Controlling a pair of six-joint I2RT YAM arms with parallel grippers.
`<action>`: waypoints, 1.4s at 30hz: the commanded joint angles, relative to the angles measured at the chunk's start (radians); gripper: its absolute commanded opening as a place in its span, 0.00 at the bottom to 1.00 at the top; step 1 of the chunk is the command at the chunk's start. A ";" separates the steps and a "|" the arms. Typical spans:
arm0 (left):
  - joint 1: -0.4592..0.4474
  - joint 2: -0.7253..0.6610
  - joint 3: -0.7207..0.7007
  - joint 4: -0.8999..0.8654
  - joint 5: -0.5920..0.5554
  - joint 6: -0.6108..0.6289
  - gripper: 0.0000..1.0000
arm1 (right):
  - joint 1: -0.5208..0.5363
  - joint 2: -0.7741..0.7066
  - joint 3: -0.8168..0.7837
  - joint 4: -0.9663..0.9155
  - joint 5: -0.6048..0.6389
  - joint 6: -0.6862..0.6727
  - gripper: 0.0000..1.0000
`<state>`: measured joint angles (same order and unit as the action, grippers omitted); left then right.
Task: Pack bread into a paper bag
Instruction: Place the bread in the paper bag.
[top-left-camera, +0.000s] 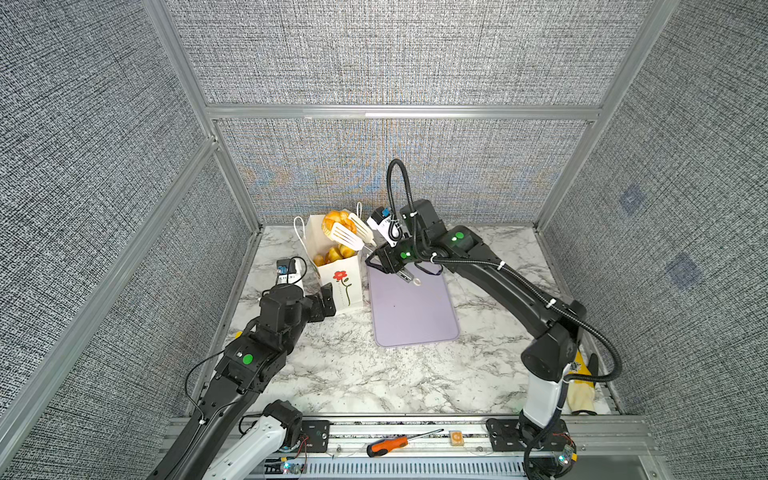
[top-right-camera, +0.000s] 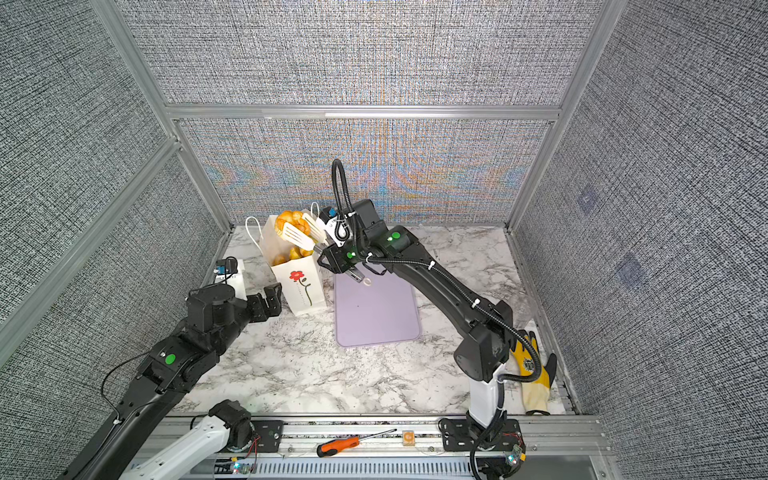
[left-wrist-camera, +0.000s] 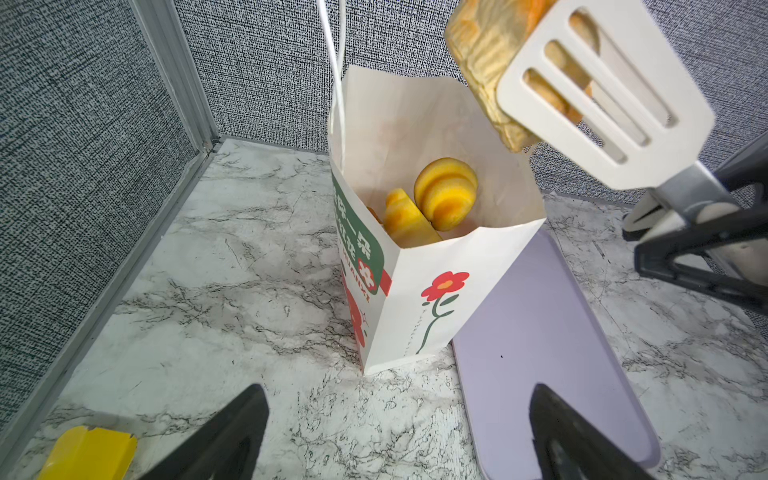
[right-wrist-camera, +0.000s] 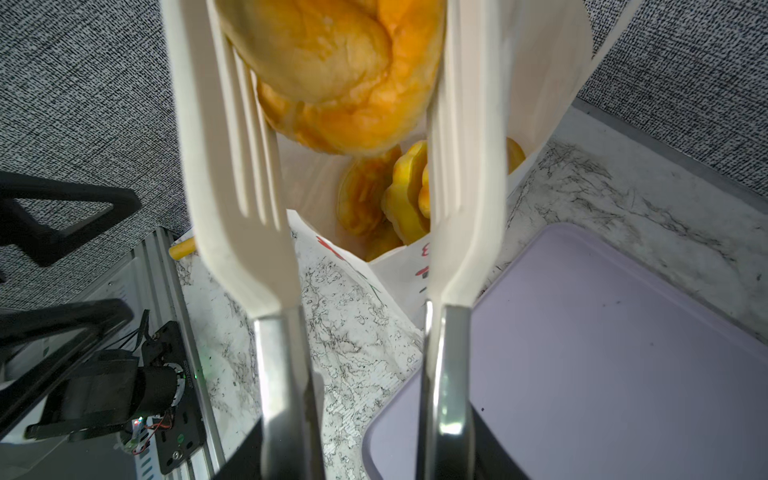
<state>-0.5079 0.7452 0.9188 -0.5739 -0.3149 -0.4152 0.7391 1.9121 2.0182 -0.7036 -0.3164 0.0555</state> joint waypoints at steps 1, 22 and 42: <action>0.002 -0.006 -0.004 0.005 -0.005 0.012 0.99 | 0.000 0.018 0.031 -0.029 0.034 -0.015 0.51; 0.001 -0.012 -0.006 -0.001 -0.011 0.007 0.99 | 0.005 0.008 0.086 -0.060 0.045 -0.029 0.65; 0.001 0.021 0.002 0.015 -0.017 0.004 0.99 | -0.040 -0.383 -0.350 0.058 0.237 -0.041 0.65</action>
<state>-0.5079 0.7635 0.9127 -0.5709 -0.3229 -0.4164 0.7063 1.5616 1.7084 -0.7185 -0.1307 0.0010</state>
